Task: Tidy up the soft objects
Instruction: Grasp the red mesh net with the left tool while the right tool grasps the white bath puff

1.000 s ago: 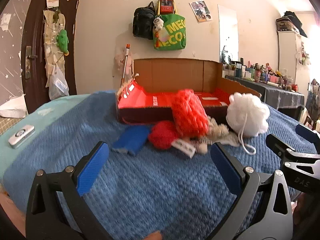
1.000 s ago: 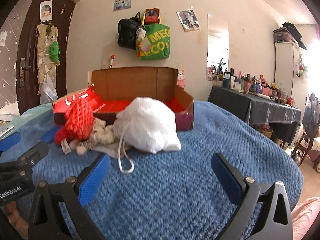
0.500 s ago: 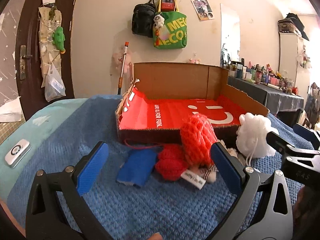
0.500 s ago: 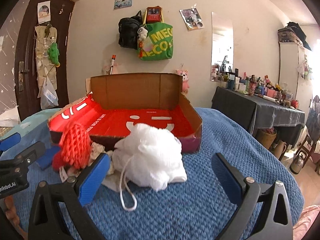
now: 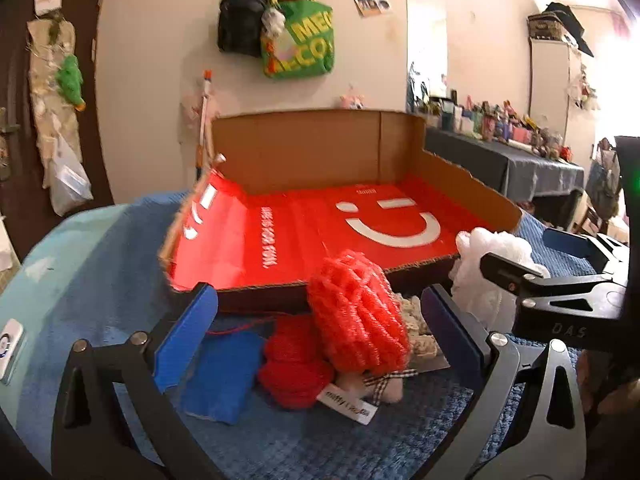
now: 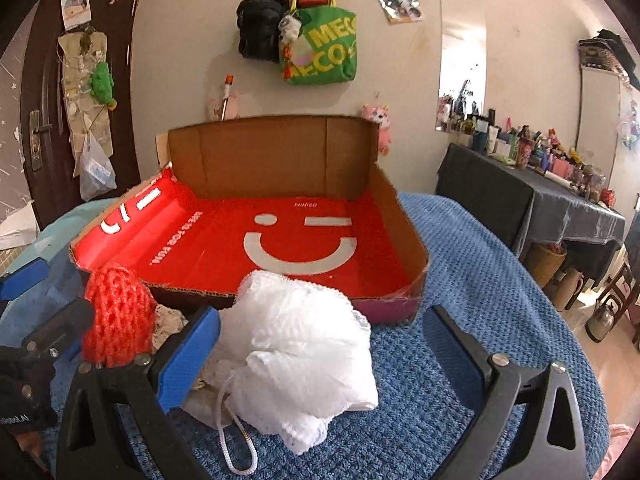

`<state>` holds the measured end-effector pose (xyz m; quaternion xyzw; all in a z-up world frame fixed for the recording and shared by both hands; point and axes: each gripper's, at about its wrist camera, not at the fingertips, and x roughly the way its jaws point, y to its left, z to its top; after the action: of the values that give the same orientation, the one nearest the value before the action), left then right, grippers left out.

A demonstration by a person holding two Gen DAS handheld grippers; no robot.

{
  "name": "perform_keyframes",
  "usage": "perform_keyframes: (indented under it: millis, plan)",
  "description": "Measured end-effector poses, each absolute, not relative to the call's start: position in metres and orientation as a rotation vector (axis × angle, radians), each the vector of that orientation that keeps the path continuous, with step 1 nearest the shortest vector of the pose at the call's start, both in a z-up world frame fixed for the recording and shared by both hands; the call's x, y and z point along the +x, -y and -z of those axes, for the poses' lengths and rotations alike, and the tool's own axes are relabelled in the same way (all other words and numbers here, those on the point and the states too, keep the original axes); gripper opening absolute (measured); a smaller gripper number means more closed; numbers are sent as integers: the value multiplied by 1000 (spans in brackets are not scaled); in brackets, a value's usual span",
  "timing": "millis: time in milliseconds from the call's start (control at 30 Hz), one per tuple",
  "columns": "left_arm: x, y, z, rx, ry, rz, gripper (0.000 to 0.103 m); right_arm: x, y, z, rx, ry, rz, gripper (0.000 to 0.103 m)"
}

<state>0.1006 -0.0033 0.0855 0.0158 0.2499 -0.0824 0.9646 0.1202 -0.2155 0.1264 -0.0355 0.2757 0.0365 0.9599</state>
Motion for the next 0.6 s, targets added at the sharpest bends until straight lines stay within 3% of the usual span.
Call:
perform_keyframes:
  millis: [233,433,600]
  plan:
    - [112,9,-80,13,-554,225,100,127,224,-117,-19,-608,-143,103]
    - [120,12,-74,11,-600,259,79,129,225,-114,12,-610,-202,103]
    - [129,13,-67,3,-649,292,54,131,223,-111,7,-633,-225,88]
